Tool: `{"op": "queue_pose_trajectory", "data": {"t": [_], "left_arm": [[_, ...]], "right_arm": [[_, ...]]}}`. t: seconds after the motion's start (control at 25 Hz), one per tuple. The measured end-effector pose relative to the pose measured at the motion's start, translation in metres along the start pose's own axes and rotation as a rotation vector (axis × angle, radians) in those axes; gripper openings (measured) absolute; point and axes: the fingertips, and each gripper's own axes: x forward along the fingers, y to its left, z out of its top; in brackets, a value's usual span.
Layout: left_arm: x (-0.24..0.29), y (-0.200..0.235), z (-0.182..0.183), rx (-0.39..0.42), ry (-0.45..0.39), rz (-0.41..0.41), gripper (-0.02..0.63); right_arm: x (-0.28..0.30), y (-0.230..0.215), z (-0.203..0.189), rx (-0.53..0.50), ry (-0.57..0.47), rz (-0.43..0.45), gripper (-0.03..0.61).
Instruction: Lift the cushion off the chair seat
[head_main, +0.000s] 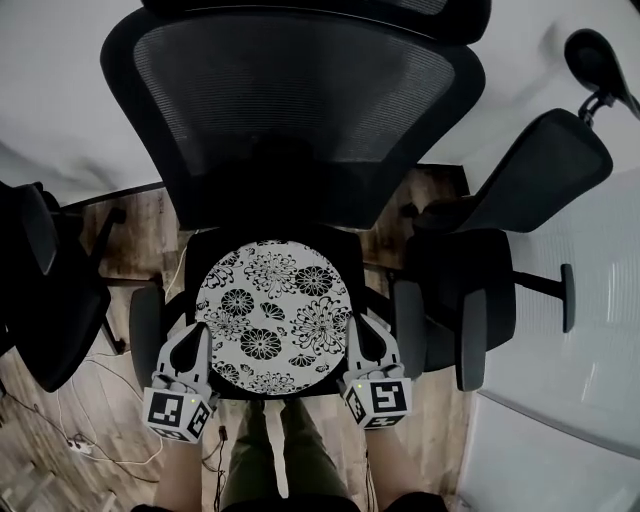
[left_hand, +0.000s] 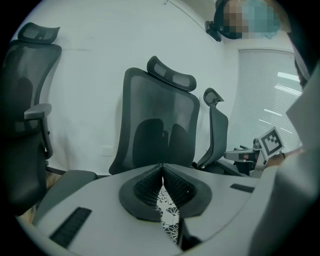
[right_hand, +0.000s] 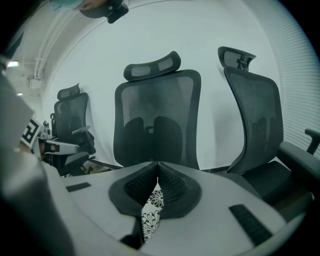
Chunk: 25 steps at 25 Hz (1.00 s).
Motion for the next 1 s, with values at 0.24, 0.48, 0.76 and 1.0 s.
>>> {"op": "queue_pose_trajectory", "data": {"t": [0.24, 0.48, 0.76, 1.0], "left_arm": [[0.006, 0.001, -0.028, -0.001, 0.039, -0.007, 0.015], [0.013, 0.005, -0.057, -0.012, 0.072, -0.008, 0.015], [0.021, 0.01, -0.086, -0.027, 0.103, 0.001, 0.015], [0.029, 0.013, -0.11, -0.058, 0.139, 0.012, 0.017]], "right_arm": [[0.008, -0.002, -0.021, -0.007, 0.019, 0.0, 0.017], [0.013, -0.005, -0.049, 0.002, 0.046, 0.0, 0.017], [0.021, -0.005, -0.082, 0.005, 0.083, 0.007, 0.017], [0.027, -0.01, -0.107, -0.001, 0.12, 0.006, 0.017]]}}
